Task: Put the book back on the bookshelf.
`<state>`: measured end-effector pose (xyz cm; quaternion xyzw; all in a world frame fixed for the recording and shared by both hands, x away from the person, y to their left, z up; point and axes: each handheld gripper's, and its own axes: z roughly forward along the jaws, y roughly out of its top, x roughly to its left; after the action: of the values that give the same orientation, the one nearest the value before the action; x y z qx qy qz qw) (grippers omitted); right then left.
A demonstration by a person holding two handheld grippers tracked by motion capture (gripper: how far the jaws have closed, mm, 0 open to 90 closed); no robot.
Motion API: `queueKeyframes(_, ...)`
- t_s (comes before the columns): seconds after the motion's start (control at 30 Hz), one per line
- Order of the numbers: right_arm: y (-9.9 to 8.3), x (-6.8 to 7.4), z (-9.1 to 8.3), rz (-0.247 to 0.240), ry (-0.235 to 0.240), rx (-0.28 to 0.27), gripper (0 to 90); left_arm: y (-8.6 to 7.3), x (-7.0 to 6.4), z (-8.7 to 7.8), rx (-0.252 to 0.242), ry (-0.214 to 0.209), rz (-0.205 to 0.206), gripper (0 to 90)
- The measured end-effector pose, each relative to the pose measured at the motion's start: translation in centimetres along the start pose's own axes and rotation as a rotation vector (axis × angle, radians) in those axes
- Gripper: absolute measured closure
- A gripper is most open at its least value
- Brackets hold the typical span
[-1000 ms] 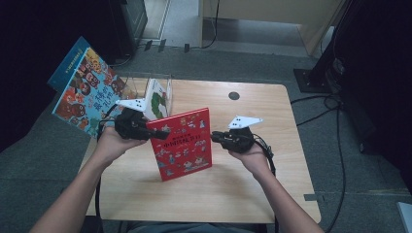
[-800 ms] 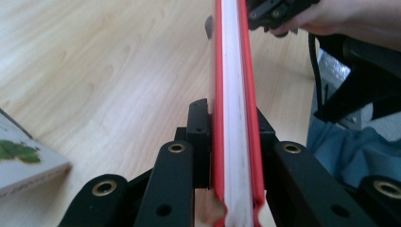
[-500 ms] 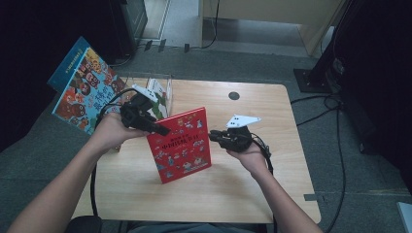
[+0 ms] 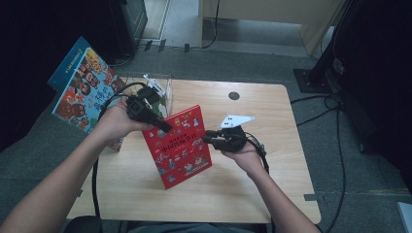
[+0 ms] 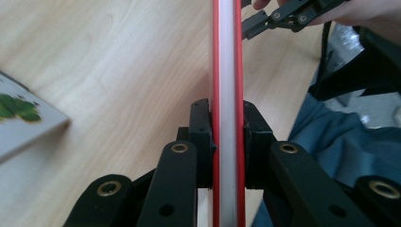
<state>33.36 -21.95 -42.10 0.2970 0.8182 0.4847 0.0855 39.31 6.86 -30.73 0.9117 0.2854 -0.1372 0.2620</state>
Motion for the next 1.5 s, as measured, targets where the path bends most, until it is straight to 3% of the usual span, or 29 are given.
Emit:
queueKeyframes(0.17,-0.8,-0.5,-0.2,-0.001,-0.023,0.008,65.5,0.3,0.1,-0.5,-0.002,-0.014,-0.038,80.3)
queueKeyframes(0.37,-2.4,-1.2,-0.3,0.011,-0.062,0.066,57.9,0.4,0.2,-2.1,0.001,0.023,-0.056,80.2)
queueKeyframes(0.53,-4.0,-1.9,-0.2,0.041,-0.095,0.096,54.0,-0.3,0.7,-3.3,-0.018,0.022,-0.086,80.2)
queueKeyframes(0.73,-5.5,-2.5,0.1,0.086,-0.139,0.105,51.8,-1.4,1.4,-4.6,-0.038,0.032,-0.113,80.2)
queueKeyframes(0.8,-6.0,-2.7,0.2,0.093,-0.155,0.082,51.8,-1.8,1.7,-5.1,-0.049,0.037,-0.129,80.2)
queueKeyframes(0.9,-6.9,-3.1,0.5,0.091,-0.19,0.105,50.1,-2.6,2.0,-5.8,-0.054,0.041,-0.149,80.1)
queueKeyframes(1.03,-7.8,-3.5,1.1,0.107,-0.202,0.132,49.2,-3.5,2.4,-6.7,-0.068,0.054,-0.182,80.2)
queueKeyframes(1.3,-8.9,-3.6,1.4,0.087,-0.232,0.14,47.6,-5.2,3.2,-8.2,-0.079,0.086,-0.238,80.2)
queueKeyframes(1.5,-9.6,-3.6,1.8,0.068,-0.243,0.181,46.0,-6.7,3.9,-9.6,-0.103,0.108,-0.288,80.2)
